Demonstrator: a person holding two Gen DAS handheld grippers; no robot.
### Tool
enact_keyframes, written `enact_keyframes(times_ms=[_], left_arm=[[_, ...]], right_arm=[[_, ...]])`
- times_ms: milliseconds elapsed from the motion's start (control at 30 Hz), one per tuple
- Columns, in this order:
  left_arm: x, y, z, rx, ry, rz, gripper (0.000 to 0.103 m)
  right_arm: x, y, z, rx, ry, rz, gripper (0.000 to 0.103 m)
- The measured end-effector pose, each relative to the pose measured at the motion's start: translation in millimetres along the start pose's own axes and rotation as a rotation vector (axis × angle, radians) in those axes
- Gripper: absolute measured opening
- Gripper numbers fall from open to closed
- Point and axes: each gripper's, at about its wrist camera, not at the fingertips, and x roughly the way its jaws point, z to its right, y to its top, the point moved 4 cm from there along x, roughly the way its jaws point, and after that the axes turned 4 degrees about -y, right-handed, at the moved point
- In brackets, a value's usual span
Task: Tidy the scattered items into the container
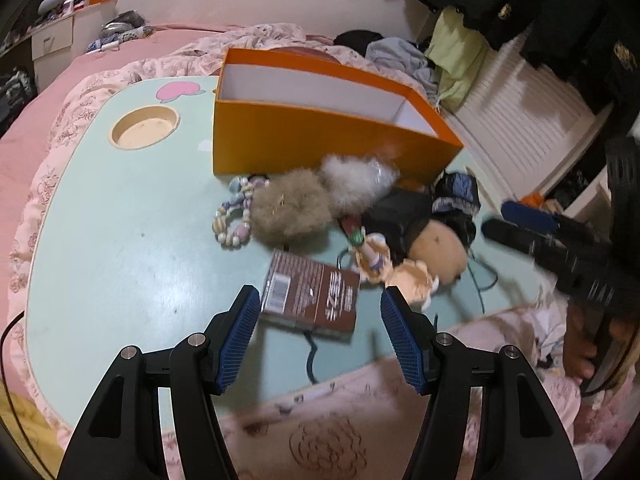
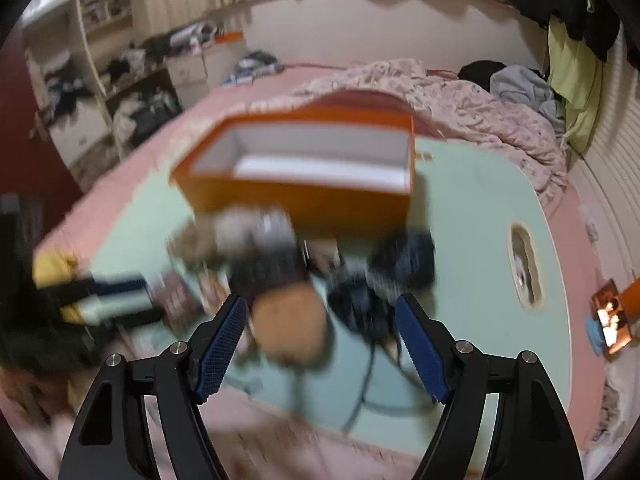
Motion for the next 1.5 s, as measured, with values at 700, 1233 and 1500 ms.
enact_keyframes(times_ms=[700,1233,1500], left_arm=[[16.9,-18.4,-10.2,0.075,0.183,0.071,0.087],[15.0,-19.8,-13.5,0.064,0.185,0.090,0.092],[15.0,-19.8,-13.5,0.063,0.186,0.089,0.092]], right_arm=[[40.7,-42.9,23.3,0.032,-0.130,-0.071,0.103],[43.2,-44.9,19.2,0.024,-0.125,-0.072,0.103],[43.5,-46.3,14.7,0.024,-0.126,-0.074,0.103]])
